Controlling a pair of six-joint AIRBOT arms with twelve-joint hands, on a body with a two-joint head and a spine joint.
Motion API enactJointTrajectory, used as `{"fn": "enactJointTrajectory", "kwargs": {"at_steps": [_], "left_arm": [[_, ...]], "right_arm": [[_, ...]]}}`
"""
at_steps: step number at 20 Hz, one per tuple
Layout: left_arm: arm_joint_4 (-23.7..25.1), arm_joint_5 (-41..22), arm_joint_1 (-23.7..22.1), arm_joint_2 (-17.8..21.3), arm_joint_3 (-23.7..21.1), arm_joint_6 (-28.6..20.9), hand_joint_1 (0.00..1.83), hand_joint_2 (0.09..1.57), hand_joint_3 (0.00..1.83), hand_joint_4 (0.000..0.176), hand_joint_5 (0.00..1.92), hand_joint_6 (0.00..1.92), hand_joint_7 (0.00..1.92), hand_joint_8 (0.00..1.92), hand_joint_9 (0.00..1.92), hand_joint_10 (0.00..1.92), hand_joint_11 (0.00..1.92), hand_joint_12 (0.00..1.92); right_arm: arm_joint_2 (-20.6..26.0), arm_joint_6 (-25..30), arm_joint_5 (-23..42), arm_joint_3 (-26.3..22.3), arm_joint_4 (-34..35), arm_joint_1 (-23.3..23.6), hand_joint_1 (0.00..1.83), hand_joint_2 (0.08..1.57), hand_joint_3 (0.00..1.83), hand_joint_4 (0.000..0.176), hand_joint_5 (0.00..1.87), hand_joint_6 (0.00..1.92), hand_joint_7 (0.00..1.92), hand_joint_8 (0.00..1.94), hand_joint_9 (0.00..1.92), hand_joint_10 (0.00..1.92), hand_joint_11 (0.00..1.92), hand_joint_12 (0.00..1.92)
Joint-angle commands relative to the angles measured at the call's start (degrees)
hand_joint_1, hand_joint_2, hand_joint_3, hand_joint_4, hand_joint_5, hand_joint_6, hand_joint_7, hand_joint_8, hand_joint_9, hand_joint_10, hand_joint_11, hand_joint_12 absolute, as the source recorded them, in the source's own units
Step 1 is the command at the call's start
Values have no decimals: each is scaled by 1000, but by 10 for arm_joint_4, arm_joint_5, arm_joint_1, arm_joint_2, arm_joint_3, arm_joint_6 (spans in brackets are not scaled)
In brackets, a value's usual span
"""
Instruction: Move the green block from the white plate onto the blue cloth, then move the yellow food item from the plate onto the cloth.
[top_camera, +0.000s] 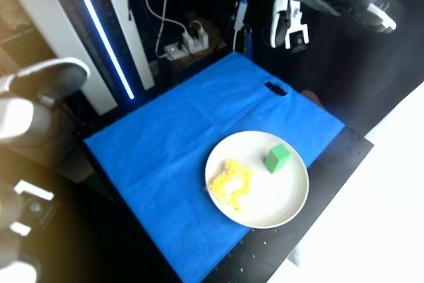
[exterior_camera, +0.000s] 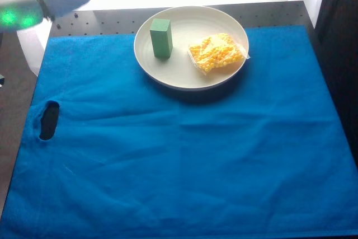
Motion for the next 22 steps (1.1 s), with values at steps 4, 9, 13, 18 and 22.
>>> {"fn": "enactJointTrajectory", "kwargs": {"at_steps": [4,9,13,18,22], "left_arm": [[5,-58,-4,0,7,-3,481,1021,5,97,170,2,247,0,160,5,0,461],[31,-10,-20,-11,40,-51,657,943,0,121,225,5,328,7,233,6,0,458],[77,68,-50,-31,93,-123,759,967,7,110,255,3,396,3,331,6,0,720],[186,232,-146,-52,140,-138,914,902,0,140,306,2,449,0,464,0,169,409],[296,348,-219,-74,176,-172,998,848,0,140,353,4,542,8,516,6,229,405]], "right_arm": [[-4,3,62,5,6,7,222,1083,0,70,135,5,212,2,268,1,139,260],[-6,3,61,6,6,7,215,1079,0,58,143,5,230,7,268,2,155,256],[-9,3,58,6,6,7,195,1076,0,44,158,7,252,9,255,0,161,239],[-15,3,55,9,5,7,182,1078,0,28,192,1,316,1,259,0,205,213],[-19,3,51,10,2,6,140,1073,0,25,169,0,303,0,250,0,212,192]]}}
